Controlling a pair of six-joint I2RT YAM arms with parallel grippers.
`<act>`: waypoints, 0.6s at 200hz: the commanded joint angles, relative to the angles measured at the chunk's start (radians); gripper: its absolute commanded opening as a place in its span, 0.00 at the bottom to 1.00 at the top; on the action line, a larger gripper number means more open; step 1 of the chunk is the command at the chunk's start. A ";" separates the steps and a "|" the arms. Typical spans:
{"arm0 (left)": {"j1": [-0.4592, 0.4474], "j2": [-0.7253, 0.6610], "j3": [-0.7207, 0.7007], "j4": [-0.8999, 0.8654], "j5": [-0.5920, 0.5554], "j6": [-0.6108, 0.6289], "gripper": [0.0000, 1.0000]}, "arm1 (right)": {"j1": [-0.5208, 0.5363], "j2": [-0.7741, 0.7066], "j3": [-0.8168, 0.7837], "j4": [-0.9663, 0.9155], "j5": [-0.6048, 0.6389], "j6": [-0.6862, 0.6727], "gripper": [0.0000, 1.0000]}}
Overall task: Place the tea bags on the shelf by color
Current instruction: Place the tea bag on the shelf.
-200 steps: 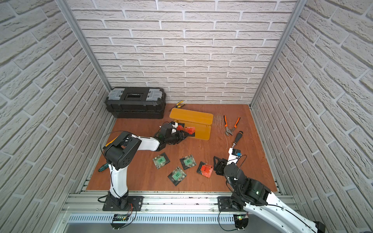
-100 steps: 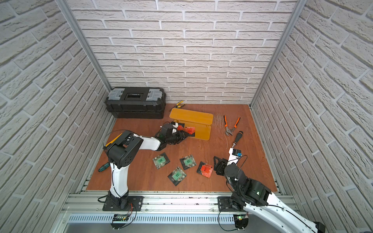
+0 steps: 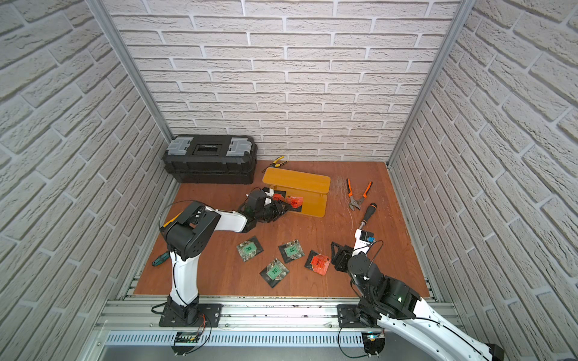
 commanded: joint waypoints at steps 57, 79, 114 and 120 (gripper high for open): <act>0.006 -0.032 -0.032 0.058 0.013 0.002 0.53 | -0.003 0.012 -0.012 0.006 0.010 0.004 0.60; 0.004 -0.076 -0.072 0.055 0.010 0.009 0.54 | -0.003 0.056 -0.008 0.006 -0.006 0.005 0.61; 0.000 -0.159 -0.156 0.050 0.006 0.022 0.62 | -0.003 0.185 0.011 0.016 -0.063 0.002 0.61; -0.001 -0.176 -0.173 0.051 0.007 0.026 0.64 | -0.004 0.211 0.015 0.020 -0.078 -0.001 0.61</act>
